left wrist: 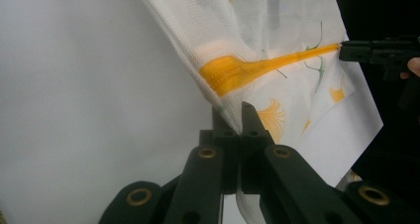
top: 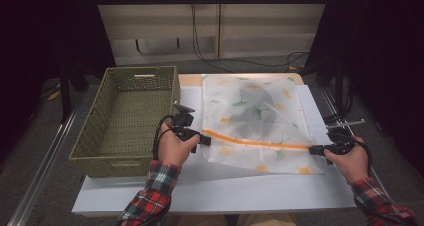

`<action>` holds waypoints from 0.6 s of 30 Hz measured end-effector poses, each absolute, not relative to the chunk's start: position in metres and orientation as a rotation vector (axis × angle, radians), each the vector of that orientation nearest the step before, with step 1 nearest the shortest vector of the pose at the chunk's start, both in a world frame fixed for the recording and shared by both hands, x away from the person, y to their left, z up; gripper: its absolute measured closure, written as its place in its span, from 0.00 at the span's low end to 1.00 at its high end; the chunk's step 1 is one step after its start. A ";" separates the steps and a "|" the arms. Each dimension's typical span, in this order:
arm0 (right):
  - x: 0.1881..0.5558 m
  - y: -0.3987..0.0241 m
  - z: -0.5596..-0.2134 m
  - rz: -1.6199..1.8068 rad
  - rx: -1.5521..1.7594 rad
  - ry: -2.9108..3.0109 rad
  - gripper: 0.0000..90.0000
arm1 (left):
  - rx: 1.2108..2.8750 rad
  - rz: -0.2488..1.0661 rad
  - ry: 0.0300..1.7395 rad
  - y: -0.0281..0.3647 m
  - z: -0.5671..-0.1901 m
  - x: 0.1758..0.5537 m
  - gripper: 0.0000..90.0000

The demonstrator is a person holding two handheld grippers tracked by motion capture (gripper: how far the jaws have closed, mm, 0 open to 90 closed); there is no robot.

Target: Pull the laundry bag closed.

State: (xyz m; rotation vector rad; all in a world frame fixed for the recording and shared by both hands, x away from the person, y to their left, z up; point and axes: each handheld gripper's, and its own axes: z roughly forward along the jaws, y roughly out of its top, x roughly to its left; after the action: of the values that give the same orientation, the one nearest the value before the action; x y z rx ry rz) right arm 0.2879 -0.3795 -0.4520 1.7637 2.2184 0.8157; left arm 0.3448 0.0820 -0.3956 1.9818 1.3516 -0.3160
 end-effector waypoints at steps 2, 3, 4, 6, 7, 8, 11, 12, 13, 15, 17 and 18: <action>0.287 -0.375 -0.450 0.818 1.747 2.223 0.76 | 1.983 -0.304 1.353 0.082 -0.396 0.345 0.99; 0.288 -0.373 -0.450 0.826 1.733 2.221 0.72 | 1.988 -0.304 1.354 0.082 -0.397 0.345 0.99; 0.287 -0.371 -0.449 0.827 1.732 2.214 0.67 | 1.988 -0.303 1.355 0.081 -0.397 0.345 0.99; 0.288 -0.368 -0.448 0.829 1.692 2.220 0.60 | 1.999 -0.299 1.348 0.080 -0.397 0.345 0.99; 0.288 -0.367 -0.448 0.842 1.691 2.209 0.58 | 2.004 -0.285 1.346 0.079 -0.398 0.345 0.99; 0.289 -0.366 -0.448 0.846 1.690 2.209 0.55 | 2.002 -0.293 1.358 0.078 -0.398 0.344 0.99; 0.290 -0.364 -0.447 0.868 1.658 2.193 0.48 | 2.015 -0.285 1.361 0.077 -0.401 0.345 0.99; 0.291 -0.363 -0.447 0.875 1.654 2.192 0.46 | 2.024 -0.265 1.352 0.077 -0.402 0.345 0.99; 0.291 -0.363 -0.447 0.880 1.653 2.185 0.45 | 2.032 -0.266 1.350 0.077 -0.402 0.345 0.98; 0.292 -0.362 -0.448 0.883 1.630 2.191 0.40 | 2.023 -0.267 1.361 0.076 -0.403 0.345 0.97; 0.292 -0.361 -0.449 0.873 1.625 2.191 0.38 | 2.029 -0.268 1.360 0.076 -0.404 0.345 0.93; 0.292 -0.361 -0.449 0.875 1.622 2.190 0.37 | 2.028 -0.256 1.356 0.076 -0.404 0.344 0.91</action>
State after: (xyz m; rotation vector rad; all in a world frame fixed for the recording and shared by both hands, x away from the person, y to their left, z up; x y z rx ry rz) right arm 0.2925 -0.3609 -0.4493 1.6222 2.1904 0.8746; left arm 0.3445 0.0756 -0.4040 2.0277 1.3556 -0.2555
